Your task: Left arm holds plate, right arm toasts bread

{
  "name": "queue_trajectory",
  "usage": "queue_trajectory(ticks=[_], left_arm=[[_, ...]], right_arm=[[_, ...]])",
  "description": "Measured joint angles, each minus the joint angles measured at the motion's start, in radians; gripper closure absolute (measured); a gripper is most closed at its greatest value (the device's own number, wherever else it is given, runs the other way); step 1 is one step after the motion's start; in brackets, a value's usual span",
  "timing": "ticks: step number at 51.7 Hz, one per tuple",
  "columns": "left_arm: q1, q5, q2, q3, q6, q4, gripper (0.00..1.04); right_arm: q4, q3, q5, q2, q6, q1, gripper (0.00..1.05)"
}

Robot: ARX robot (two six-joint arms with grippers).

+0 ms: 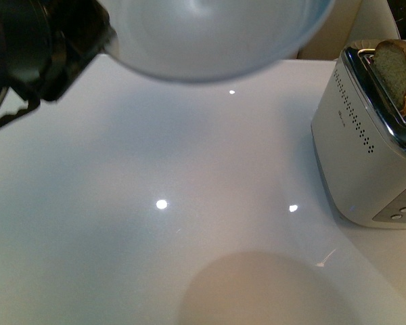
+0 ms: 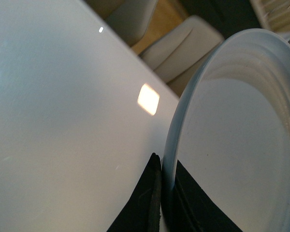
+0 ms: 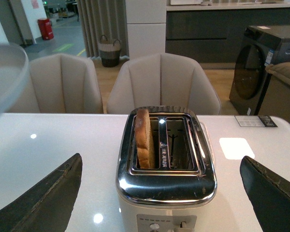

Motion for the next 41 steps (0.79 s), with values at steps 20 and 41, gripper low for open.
queue_trajectory(ticks=[20, 41], left_arm=[[0.192, 0.154, -0.003, 0.021, 0.092, -0.037, 1.02], [0.553, 0.344, 0.181, -0.052, 0.300, 0.054, 1.02]], right_arm=[[0.000, 0.000, 0.000, 0.000, 0.000, 0.000, 0.09], [0.000, 0.000, 0.000, 0.000, 0.000, 0.000, 0.09]])
